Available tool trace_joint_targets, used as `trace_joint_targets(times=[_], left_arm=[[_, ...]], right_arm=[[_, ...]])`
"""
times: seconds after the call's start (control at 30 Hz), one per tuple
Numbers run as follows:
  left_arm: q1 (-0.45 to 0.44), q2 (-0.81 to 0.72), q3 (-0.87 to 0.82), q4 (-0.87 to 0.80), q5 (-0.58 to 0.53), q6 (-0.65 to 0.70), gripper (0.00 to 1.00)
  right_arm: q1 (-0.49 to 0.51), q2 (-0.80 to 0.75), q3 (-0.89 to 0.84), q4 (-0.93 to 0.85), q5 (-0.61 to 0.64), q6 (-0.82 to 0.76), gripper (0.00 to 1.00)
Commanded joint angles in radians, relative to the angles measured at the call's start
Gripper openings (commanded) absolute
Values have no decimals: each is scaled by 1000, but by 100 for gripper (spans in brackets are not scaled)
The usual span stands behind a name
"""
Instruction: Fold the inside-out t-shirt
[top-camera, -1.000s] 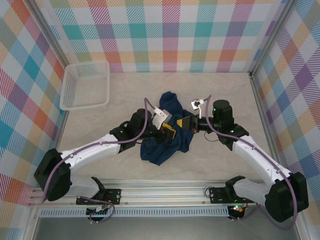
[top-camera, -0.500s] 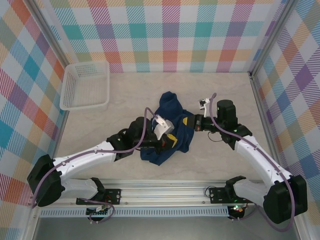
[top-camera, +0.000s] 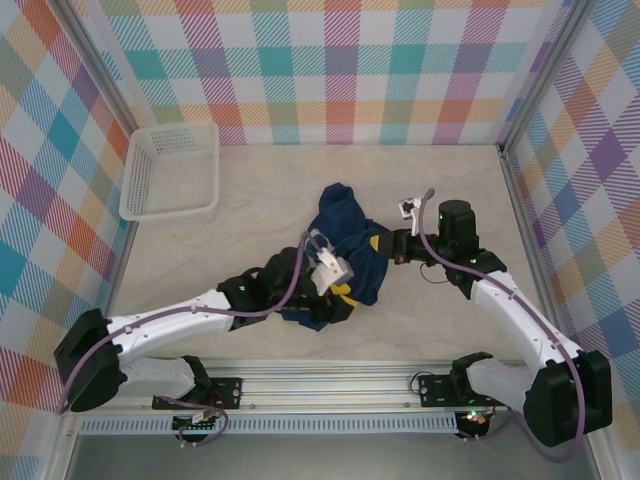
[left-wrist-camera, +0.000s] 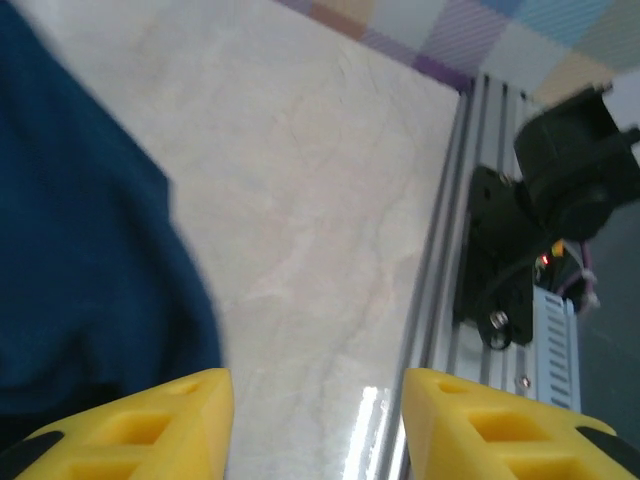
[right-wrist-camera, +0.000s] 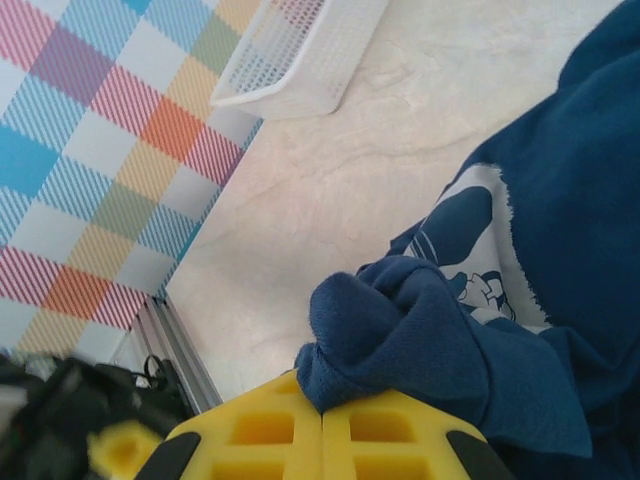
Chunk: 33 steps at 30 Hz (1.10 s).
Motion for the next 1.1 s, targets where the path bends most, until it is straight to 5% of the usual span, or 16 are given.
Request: trace_joint_targets(times=[0.0, 0.2, 0.57, 0.63, 0.73, 0.83, 1.07], left_arm=[[85, -46, -18, 51, 22, -66, 51], [218, 40, 69, -2, 0, -134, 58], [215, 304, 258, -64, 104, -46, 62], [213, 335, 284, -68, 112, -47, 54], [215, 352, 307, -67, 119, -65, 24], [221, 304, 292, -48, 150, -112, 0], [223, 147, 233, -68, 123, -247, 0]], right_arm=[[0, -31, -32, 52, -91, -102, 0], [-1, -43, -62, 83, -153, -126, 0], [0, -61, -91, 110, -171, -108, 0], [-1, -64, -92, 108, -168, -110, 0], [-1, -73, -92, 78, -117, -113, 0], [0, -80, -41, -77, 121, -98, 0], [110, -100, 11, -212, 407, -61, 32]])
